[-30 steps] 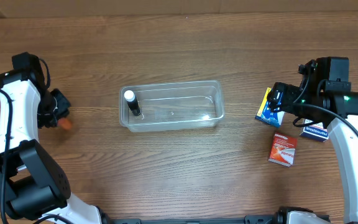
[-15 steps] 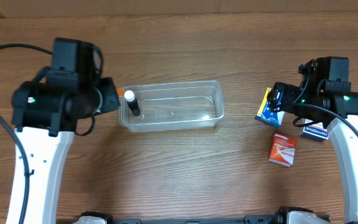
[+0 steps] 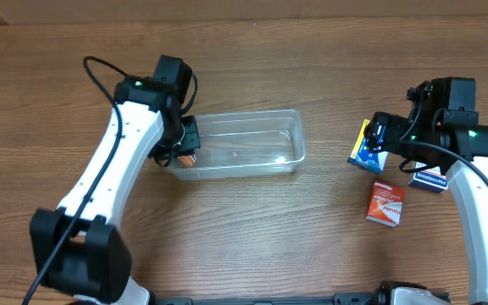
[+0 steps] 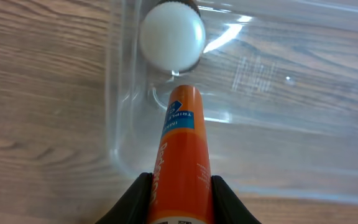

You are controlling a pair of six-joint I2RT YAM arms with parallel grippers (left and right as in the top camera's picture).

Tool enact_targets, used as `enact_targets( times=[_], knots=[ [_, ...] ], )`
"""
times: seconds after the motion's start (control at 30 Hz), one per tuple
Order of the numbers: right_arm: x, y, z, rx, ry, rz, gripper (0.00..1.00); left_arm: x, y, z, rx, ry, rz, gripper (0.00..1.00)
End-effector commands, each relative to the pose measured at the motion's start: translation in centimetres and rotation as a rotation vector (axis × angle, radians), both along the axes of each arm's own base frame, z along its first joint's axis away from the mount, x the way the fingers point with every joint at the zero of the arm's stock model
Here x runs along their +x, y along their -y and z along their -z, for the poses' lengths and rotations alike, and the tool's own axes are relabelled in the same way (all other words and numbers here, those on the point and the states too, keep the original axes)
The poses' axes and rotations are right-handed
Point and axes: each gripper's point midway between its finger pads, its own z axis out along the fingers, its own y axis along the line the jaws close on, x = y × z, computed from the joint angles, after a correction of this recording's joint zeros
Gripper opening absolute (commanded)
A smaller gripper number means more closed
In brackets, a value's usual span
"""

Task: Pack container
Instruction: 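Place the orange pill bottle beside the dark bottle in the container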

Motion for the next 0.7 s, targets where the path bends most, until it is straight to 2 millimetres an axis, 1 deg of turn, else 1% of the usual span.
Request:
enact_targets(
  times=[0.0, 0.1, 0.17, 0.67],
  knots=[
    [0.6, 0.0, -1.2, 0.003, 0.034, 0.001, 1.00, 0.6, 0.2, 2.4, 0.017, -0.044, -0.016, 0.04],
    [0.6, 0.0, -1.2, 0.003, 0.034, 0.001, 1.00, 0.5, 0.1, 3.7, 0.030, -0.084, -0.016, 0.04],
    [0.6, 0.0, -1.2, 0.003, 0.034, 0.001, 1.00, 0.5, 0.0, 4.2, 0.042, -0.098, -0.016, 0.04],
    [0.7, 0.0, -1.1, 0.002, 0.034, 0.001, 1.00, 0.0, -0.7, 4.3, 0.079, -0.118, -0.017, 0.04]
  ],
)
